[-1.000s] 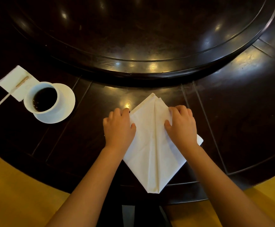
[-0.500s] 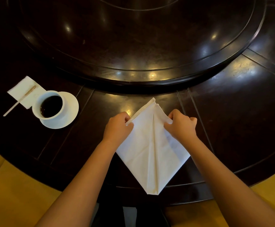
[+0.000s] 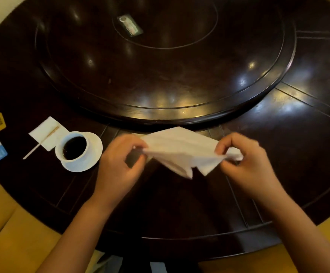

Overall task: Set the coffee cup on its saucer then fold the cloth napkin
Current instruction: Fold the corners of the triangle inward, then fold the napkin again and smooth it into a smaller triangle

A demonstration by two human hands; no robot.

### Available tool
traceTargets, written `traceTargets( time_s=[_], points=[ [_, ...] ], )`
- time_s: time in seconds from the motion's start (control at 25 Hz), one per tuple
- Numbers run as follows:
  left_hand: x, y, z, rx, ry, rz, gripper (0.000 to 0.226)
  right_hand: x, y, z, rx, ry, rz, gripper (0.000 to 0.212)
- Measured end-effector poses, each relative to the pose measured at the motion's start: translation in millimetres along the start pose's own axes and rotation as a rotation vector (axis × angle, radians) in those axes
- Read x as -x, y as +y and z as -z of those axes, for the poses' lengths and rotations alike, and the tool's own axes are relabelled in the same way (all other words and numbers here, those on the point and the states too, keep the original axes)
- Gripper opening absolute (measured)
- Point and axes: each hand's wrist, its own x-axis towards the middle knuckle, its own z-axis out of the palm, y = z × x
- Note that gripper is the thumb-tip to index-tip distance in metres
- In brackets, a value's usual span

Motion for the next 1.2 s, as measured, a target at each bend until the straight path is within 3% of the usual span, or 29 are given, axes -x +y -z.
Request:
traceTargets(
  time_s=[0.12,0.2,0.24,0.32,0.4,0.52,0.76,1.0,1.2],
  points=[
    [62.4,-34.9,-22.6,-0.132,-0.290,-0.026,0.019,45.0,34.3,-20.2,0.283,-0.388,-0.023,0.030],
    [100.6,-55.6,-39.7,-0.246,-0.482,0.003,0.033,70.8,59.8,-36.8,0.411,-0.639,-0.173,0.051],
    [111.9,-60.4,-48.7,-0.278,-0.487,0.037,0.038,78.4,70.1,-46.9,0.420,-0.624,-0.217,0.060],
    [113.2,-57.3,-67.4,-0.313,-0.402,0.140,0.046,81.0,76.4,-69.5,0.388,-0.423,-0.247,0.065],
    [97.9,-45.6,-87.5,-0.380,-0.320,0.247,0.053,74.5,74.8,-94.7,0.334,-0.258,-0.269,0.062],
    [75.7,-38.8,-118.8,-0.537,-0.292,0.319,0.059,57.0,78.4,-125.1,0.435,-0.160,-0.196,0.053],
    [78.2,-62.8,-155.2,-0.736,-0.428,0.291,0.066,37.6,116.3,-140.3,0.678,-0.287,-0.110,0.058],
    [88.2,-63.2,-149.6,-0.722,-0.452,0.252,0.070,61.7,102.3,-150.9,0.636,-0.208,-0.176,0.054],
    [85.1,-65.4,-150.6,-0.748,-0.493,0.240,0.081,-1.0,119.7,-140.4,0.547,-0.485,0.172,0.056]
  ],
)
